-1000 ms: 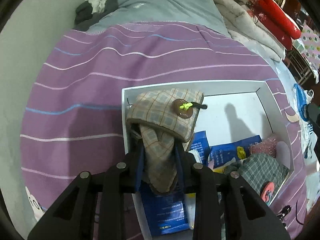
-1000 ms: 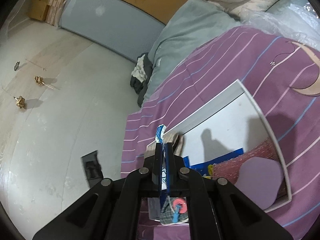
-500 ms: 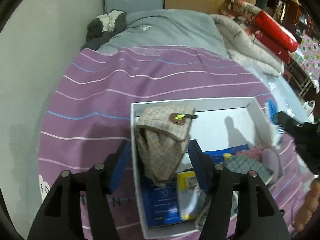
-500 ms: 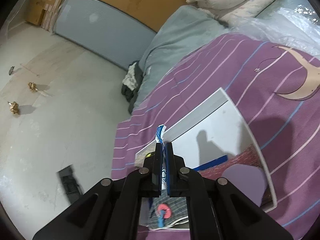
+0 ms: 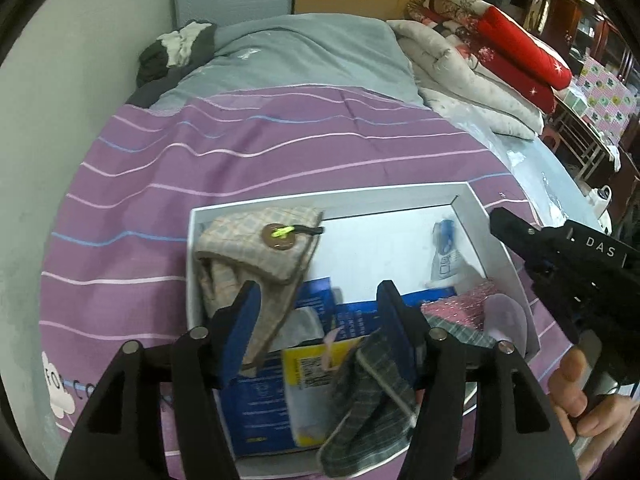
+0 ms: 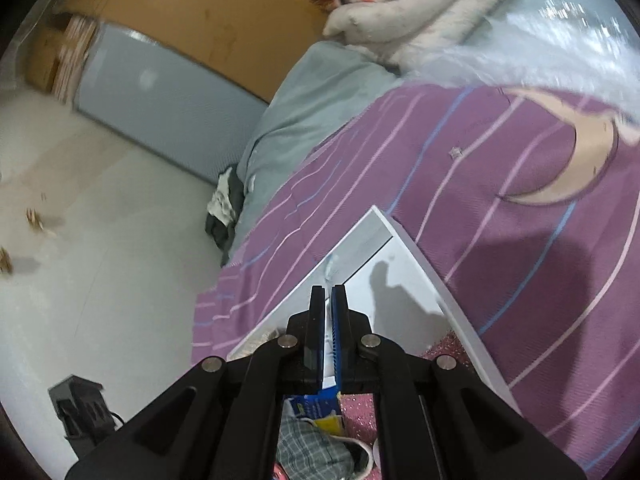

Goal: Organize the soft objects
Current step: 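Release the beige pouch in the box and lift the left tool away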

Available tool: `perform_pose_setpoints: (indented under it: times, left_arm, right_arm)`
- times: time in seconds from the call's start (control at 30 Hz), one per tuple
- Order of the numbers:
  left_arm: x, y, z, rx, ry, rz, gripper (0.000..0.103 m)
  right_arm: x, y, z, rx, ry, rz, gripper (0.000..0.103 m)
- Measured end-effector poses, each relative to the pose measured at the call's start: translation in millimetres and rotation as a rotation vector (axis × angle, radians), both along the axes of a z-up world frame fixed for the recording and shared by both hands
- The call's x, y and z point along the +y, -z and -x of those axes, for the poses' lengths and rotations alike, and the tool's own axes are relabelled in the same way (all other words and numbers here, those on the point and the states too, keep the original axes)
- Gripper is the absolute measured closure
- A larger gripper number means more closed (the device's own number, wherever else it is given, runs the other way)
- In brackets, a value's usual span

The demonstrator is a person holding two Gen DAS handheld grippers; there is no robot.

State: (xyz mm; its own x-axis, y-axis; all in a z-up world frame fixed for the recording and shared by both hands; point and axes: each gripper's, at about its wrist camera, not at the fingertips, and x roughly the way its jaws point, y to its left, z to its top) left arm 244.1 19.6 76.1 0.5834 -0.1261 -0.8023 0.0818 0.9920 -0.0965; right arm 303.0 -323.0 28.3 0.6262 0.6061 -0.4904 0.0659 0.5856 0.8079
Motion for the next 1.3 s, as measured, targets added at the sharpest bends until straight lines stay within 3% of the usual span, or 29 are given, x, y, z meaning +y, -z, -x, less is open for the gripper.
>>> perform_pose_setpoints:
  times: [0.23, 0.27, 0.37, 0.4, 0.63, 0.9, 1.07, 1.17, 1.3]
  left_arm:
    - [-17.3, -1.4, -2.3, 0.01, 0.024, -0.014, 0.041]
    - [-18.5, -2.0, -1.6, 0.009, 0.026, -0.014, 0.041]
    - [-19.8, -4.3, 0.7, 0.006, 0.027, -0.025, 0.042]
    - [-20.0, -5.0, 1.6, 0.004, 0.026, -0.028, 0.042]
    - [-17.2, -10.1, 9.2, 0.0, 0.007, -0.008, 0.041]
    - [4.8, -12.7, 28.8, 0.015, -0.097, -0.02, 0.042]
    - [29.4, -2.2, 46.5, 0.109, -0.161, -0.013, 0.061]
    - [35.4, -3.5, 59.1, 0.096, -0.159, 0.018, 0.065]
    - [31.3, -2.4, 66.4, 0.083, -0.143, 0.016, 0.078]
  right_arm:
    - [7.8, -7.2, -1.6, -0.03, -0.017, 0.033, 0.097]
    - [8.9, -9.3, -2.1, -0.026, -0.025, 0.041, 0.09]
    - [12.5, -17.7, 0.2, -0.029, -0.041, 0.092, 0.051]
    - [12.6, -21.2, 1.9, -0.037, -0.034, 0.116, 0.045]
    - [13.9, -33.3, 4.3, 0.0, -0.092, 0.167, 0.041]
    - [24.3, -41.8, 8.4, 0.076, -0.272, 0.263, 0.041]
    - [29.2, -37.6, 14.4, 0.136, -0.366, 0.225, 0.041]
    - [32.6, -38.4, 19.0, 0.137, -0.399, 0.228, 0.041]
    - [36.9, -45.6, 24.1, 0.117, -0.41, 0.25, 0.041]
